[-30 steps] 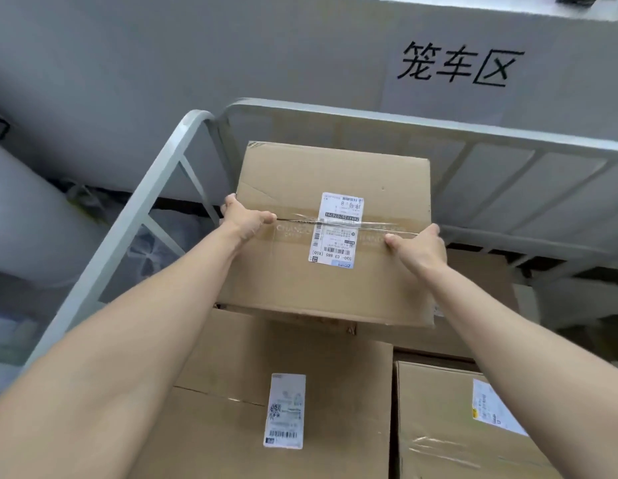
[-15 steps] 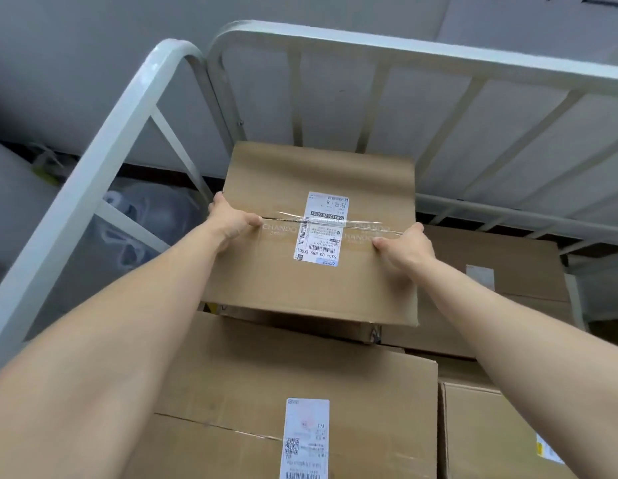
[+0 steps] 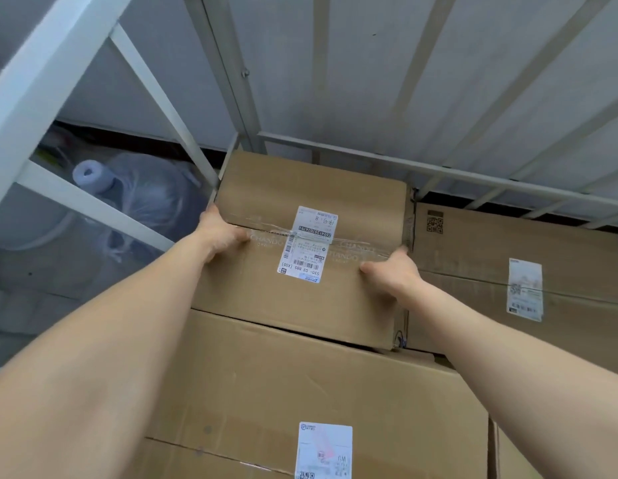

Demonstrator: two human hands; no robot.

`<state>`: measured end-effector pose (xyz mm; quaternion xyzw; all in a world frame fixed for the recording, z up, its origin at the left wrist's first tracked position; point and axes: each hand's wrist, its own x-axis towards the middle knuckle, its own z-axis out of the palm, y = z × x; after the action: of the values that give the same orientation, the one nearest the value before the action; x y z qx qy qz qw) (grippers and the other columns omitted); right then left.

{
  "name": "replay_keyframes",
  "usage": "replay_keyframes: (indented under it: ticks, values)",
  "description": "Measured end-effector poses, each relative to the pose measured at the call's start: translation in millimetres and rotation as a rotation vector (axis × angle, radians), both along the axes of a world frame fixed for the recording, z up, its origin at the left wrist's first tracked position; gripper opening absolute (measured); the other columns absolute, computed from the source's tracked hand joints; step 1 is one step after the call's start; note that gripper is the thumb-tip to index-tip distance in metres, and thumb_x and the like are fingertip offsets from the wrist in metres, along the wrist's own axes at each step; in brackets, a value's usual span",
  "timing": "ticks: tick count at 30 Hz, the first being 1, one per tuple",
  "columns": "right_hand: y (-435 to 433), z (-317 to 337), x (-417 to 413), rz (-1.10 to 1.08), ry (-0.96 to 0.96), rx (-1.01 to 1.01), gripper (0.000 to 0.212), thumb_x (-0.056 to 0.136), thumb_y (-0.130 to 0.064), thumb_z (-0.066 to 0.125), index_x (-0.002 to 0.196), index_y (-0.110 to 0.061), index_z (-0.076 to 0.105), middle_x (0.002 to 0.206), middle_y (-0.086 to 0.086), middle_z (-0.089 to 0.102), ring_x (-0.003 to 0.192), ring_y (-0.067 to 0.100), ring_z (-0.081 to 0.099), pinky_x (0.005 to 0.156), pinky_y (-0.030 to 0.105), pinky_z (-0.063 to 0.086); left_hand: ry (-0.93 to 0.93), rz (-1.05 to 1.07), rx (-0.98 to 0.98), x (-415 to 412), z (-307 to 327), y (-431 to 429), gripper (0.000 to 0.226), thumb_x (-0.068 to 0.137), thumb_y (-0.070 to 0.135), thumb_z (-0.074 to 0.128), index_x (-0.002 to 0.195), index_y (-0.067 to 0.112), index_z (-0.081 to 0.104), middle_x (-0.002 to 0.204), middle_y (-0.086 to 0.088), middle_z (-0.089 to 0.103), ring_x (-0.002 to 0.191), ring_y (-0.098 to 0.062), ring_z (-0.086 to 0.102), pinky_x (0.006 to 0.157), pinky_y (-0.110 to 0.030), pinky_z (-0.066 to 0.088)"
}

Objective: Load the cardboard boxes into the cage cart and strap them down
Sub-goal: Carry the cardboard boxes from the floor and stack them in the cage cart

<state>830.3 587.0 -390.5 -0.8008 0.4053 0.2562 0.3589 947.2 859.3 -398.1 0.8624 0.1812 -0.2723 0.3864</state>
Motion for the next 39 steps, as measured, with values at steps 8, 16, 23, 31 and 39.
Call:
replay_keyframes:
  ticks: [8, 16, 23, 31, 39]
  values:
    - [-4, 33, -8, 0.171, -0.043, -0.057, 0.066, 0.089, -0.029, 0.059, 0.142, -0.005, 0.029, 0.137, 0.018, 0.047, 0.119, 0.034, 0.051, 0.094, 0.038, 0.046, -0.043, -0.134, 0.165, -20, 21, -3, 0.081, 0.066, 0.027, 0.076, 0.137, 0.015, 0.039, 0.140, -0.010, 0.043, 0.121, -0.032, 0.049, 0.102, -0.049, 0.042]
    - [-6, 156, -8, 0.474, -0.260, -0.224, 0.056, 0.093, -0.034, 0.055, 0.139, -0.008, 0.038, 0.141, 0.013, 0.044, 0.130, 0.032, 0.041, 0.105, 0.043, 0.038, -0.297, -0.415, 0.235, -43, 154, -65, 0.069, 0.088, 0.019, 0.059, 0.148, 0.013, 0.026, 0.153, -0.010, 0.027, 0.137, -0.030, 0.032, 0.111, -0.045, 0.031]
    - [-43, 296, -61, 0.709, -0.414, -0.463, 0.050, 0.093, -0.039, 0.055, 0.133, -0.012, 0.043, 0.134, 0.009, 0.051, 0.127, 0.029, 0.043, 0.103, 0.042, 0.035, -0.495, -0.697, 0.305, -96, 296, -131, 0.058, 0.091, 0.023, 0.057, 0.144, 0.016, 0.036, 0.146, -0.008, 0.039, 0.133, -0.028, 0.039, 0.111, -0.041, 0.031]
    - [-119, 431, -184, 0.765, -0.520, -0.752, 0.046, 0.093, -0.041, 0.052, 0.129, -0.014, 0.042, 0.132, 0.007, 0.048, 0.129, 0.028, 0.035, 0.109, 0.042, 0.024, -0.866, -0.945, 0.480, -217, 436, -228, 0.054, 0.092, 0.024, 0.053, 0.143, 0.014, 0.035, 0.143, -0.006, 0.039, 0.130, -0.026, 0.036, 0.112, -0.038, 0.020]
    - [-213, 538, -338, 0.682, -0.584, -1.074, 0.064, 0.093, -0.044, 0.053, 0.143, -0.012, 0.030, 0.144, 0.009, 0.036, 0.143, 0.031, 0.018, 0.116, 0.049, 0.011, -1.418, -0.952, 0.625, -364, 538, -337, 0.058, 0.081, 0.017, 0.069, 0.133, 0.005, 0.049, 0.136, -0.015, 0.049, 0.127, -0.034, 0.044, 0.111, -0.052, 0.021]
